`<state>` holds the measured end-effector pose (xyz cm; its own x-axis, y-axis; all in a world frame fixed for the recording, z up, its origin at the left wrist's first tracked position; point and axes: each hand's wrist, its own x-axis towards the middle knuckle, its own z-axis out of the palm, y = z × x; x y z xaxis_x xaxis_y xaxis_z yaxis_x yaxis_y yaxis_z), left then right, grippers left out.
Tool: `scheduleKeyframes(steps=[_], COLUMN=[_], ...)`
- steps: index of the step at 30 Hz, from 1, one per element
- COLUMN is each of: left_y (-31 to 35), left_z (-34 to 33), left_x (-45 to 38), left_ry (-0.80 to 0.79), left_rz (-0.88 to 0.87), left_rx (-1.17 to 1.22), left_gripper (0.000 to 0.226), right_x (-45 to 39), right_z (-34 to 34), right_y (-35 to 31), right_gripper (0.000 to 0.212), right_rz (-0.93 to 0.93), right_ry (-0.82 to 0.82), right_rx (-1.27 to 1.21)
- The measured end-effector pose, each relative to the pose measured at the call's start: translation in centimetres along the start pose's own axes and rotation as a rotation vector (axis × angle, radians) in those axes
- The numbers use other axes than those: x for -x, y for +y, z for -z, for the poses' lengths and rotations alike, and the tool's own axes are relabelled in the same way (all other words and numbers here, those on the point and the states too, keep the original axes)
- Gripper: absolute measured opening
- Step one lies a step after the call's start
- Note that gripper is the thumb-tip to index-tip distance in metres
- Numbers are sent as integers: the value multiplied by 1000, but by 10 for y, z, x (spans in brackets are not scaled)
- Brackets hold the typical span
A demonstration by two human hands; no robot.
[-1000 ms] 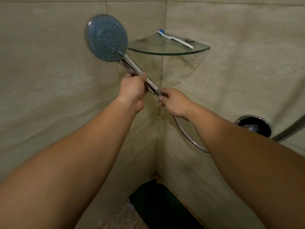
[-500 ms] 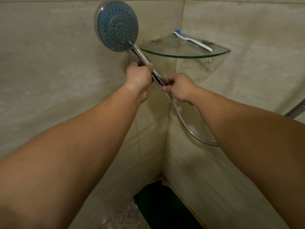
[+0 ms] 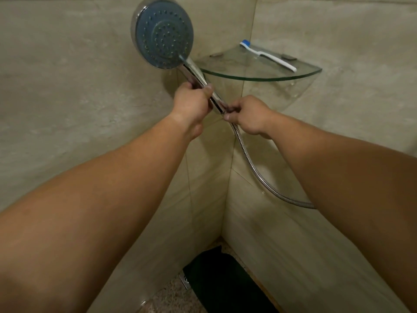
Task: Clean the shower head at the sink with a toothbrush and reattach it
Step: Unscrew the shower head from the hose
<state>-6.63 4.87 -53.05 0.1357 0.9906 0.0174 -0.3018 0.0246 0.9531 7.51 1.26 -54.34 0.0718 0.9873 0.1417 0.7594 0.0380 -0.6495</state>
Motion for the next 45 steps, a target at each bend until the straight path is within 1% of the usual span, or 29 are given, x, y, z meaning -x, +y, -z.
scheduleKeyframes(steps=[2, 3, 5, 6, 7, 8, 11, 15, 19, 20, 23, 28, 32, 36, 45], left_y=[0, 1, 0, 1, 1, 1, 1, 0, -1, -1, -3, -2, 0, 1, 4], left_z=[-1, -1, 1, 1, 2, 4, 10, 17, 13, 11, 5, 0, 2, 5, 5], left_x=[0, -1, -5, -6, -6, -8, -10, -10, -4, -3, 0, 5, 6, 7, 8], left_ry=[-22, -36, -63, -75, -81, -103, -160, -235, -286, -287, -274, -253, -254, -234, -233], left_rz=[3, 5, 1, 2, 0, 3, 12, 23, 47, 51, 60, 64, 58, 57, 68], left_rx=[-11, -17, -31, -42, -48, -49, -23, -37, -20, -14, 9, 13, 4, -3, 2], left_gripper=[11, 11, 11, 11, 11, 10, 13, 11, 14, 14, 14, 15, 13, 14, 12], right_x=[-1, -1, 0, 1, 2, 4, 8, 18, 24, 25, 30, 30, 31, 33, 30], right_z=[1, 0, -1, -1, -2, -3, -12, -23, -18, -17, -11, -7, -2, 2, 5], right_y=[2, 1, -1, -2, -4, -6, -7, -7, -3, -2, 2, 4, 4, 8, 7], right_gripper=[8, 12, 7, 20, 28, 30, 21, 12, 19, 20, 35, 33, 41, 48, 49], right_rz=[-29, -45, -72, -77, -77, -90, -122, -181, -226, -229, -201, -189, -205, -231, -239], right_ry=[36, 53, 51, 42, 28, 36, 84, 181, 234, 227, 165, 110, 97, 82, 74], right_rx=[-18, -13, -14, -13, -8, 0, 37, -24, -52, -55, -72, -19, -102, -131, -109])
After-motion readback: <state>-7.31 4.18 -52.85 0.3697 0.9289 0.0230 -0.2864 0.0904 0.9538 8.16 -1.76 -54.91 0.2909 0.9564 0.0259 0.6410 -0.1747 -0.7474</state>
